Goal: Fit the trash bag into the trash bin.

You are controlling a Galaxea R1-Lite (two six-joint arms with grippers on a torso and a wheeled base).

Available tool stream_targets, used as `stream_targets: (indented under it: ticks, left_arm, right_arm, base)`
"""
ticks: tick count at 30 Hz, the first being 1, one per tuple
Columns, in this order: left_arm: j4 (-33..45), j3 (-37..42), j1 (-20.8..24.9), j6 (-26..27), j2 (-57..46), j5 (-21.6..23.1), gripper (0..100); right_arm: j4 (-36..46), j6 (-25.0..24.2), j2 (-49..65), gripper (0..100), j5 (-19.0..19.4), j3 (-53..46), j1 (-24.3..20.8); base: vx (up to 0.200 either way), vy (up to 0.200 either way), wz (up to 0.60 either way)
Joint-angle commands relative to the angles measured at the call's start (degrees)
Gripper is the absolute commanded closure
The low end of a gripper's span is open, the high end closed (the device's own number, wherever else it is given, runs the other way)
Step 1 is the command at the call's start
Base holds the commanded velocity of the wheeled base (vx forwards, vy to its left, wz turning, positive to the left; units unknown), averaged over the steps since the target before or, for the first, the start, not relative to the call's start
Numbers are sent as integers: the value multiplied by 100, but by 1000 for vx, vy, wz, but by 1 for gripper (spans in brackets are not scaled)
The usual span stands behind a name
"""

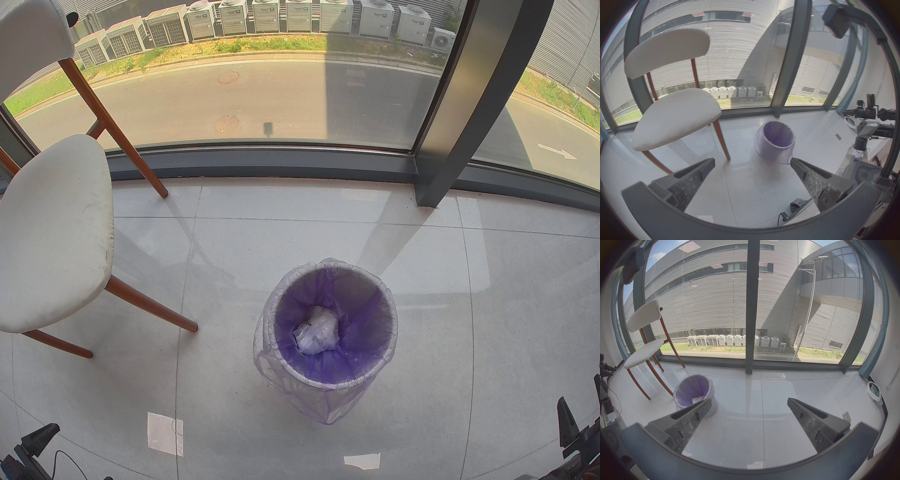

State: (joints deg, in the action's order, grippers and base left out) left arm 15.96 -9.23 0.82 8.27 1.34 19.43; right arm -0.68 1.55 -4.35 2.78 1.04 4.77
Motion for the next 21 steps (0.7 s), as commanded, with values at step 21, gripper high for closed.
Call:
stream_targets:
  ticks: [21]
  left_arm:
    - [-1517, 888, -90, -642, -55, -1644, 0]
  right_arm:
    - [68, -41, -31, 0, -137, -95, -2]
  base:
    - [0, 0, 0]
